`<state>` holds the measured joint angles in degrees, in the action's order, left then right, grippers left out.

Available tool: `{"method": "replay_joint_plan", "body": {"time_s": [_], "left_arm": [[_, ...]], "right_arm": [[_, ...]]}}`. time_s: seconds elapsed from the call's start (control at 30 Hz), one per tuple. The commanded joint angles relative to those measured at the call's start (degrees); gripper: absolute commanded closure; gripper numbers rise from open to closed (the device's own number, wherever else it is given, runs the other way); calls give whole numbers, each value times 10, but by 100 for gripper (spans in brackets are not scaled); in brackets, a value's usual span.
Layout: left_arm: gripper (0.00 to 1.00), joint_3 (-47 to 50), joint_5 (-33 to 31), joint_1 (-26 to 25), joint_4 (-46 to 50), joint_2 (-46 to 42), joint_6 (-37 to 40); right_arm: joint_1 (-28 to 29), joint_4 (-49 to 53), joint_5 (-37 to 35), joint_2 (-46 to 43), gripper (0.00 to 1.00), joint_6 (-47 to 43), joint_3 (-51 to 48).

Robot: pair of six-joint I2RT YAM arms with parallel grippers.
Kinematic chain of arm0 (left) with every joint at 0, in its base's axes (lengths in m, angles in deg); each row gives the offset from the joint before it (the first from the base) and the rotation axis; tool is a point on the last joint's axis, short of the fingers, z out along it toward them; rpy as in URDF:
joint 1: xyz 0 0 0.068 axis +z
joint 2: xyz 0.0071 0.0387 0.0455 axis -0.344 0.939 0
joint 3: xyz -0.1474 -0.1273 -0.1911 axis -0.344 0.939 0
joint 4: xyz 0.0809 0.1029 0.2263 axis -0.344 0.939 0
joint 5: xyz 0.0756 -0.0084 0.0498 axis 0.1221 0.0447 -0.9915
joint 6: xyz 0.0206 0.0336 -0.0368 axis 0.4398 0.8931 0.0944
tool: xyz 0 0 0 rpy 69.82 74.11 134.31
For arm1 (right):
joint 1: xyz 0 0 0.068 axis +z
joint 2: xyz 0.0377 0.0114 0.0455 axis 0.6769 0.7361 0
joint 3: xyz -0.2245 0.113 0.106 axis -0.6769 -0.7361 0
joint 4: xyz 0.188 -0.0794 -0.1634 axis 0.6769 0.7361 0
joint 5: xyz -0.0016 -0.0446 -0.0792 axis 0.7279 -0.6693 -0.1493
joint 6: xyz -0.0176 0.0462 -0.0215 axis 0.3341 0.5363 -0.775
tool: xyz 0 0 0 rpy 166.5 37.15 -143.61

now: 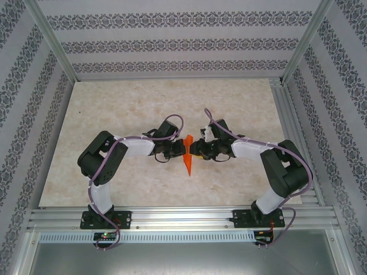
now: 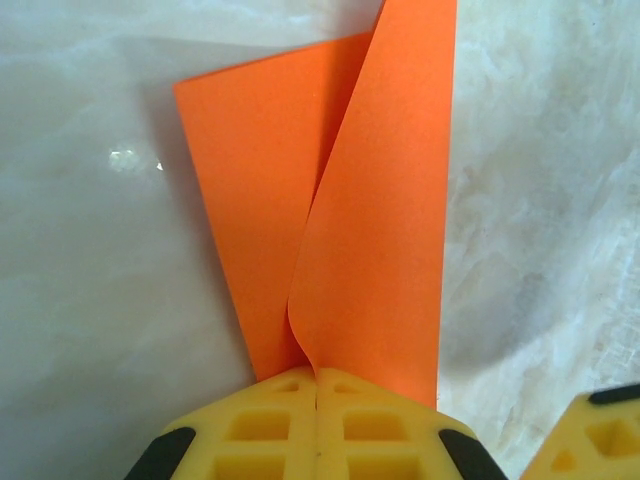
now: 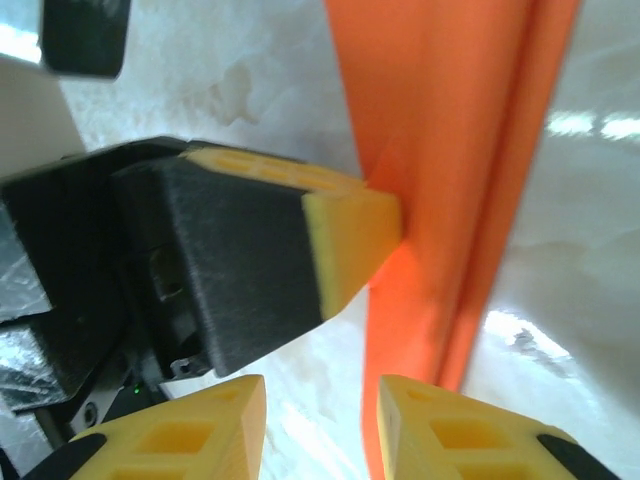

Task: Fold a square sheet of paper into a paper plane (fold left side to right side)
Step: Fold the wing for the fifth time at the center of the table.

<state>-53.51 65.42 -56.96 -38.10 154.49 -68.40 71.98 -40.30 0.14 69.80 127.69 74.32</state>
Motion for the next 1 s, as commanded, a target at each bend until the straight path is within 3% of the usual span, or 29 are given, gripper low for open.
{"method": "replay_joint_plan", "body": {"time_s": [0.0,0.5,0.97], "left_arm": [[97,12,-11,5,11,20,3],[99,7,-21,5,20,23,0],[100,0,-37,6,32,35,-6]], "right_arm": [[14,-42,27,1,68,30,-11],[30,-120,32,43,81,72,-57],[37,-134,19,50,81,79,-70]]}}
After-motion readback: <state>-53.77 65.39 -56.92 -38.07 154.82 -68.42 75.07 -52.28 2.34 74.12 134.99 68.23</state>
